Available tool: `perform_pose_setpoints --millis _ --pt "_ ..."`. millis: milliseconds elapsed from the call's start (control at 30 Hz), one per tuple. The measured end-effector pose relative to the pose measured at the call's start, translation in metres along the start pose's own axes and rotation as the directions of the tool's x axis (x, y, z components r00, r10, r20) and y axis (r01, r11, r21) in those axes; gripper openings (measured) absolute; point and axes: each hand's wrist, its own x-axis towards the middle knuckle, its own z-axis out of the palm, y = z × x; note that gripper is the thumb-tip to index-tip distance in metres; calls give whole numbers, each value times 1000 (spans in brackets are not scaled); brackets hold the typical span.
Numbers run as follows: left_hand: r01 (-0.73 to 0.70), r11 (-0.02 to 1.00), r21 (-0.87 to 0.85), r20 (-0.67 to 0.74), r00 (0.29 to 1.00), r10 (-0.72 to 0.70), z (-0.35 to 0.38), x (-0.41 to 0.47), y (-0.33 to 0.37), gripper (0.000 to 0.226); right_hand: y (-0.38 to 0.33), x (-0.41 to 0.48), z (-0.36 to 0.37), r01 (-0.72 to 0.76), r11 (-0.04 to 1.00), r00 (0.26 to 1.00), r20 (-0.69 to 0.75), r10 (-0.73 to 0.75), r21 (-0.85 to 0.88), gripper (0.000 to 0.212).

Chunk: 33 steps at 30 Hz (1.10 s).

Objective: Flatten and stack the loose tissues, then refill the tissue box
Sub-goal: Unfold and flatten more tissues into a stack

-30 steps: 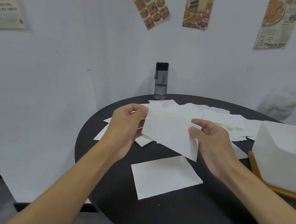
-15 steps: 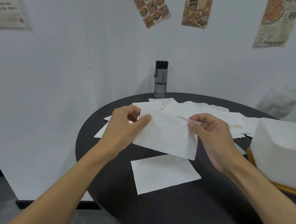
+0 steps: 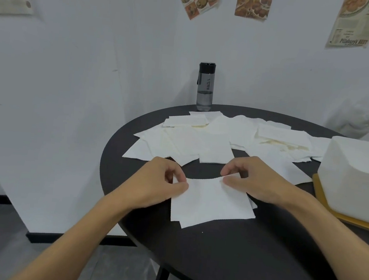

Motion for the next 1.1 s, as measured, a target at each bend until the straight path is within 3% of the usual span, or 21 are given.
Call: perform_pose_setpoints --millis 200,400,533,667,800,1100 --pt "-89 992 89 3 996 89 10 -4 -5 13 7 2 1 -3 999 1000 -18 2 -40 8" --pt "-155 944 291 101 986 131 8 1 -11 27 7 0 -1 24 995 996 83 -16 -99 19" --pt "-178 947 267 112 982 153 3 13 -12 21 6 2 0 29 994 995 99 -18 -109 14" --pt "-123 954 274 -89 984 153 4 49 -10 18 7 11 9 24 1000 995 -95 -24 -2 4" --pt "-60 923 381 -130 984 117 11 91 -14 29 6 29 24 34 997 961 -275 -14 67 9" --pt "-22 912 410 -161 982 97 16 114 -27 30 11 41 25 -29 964 950 -292 108 264 15"
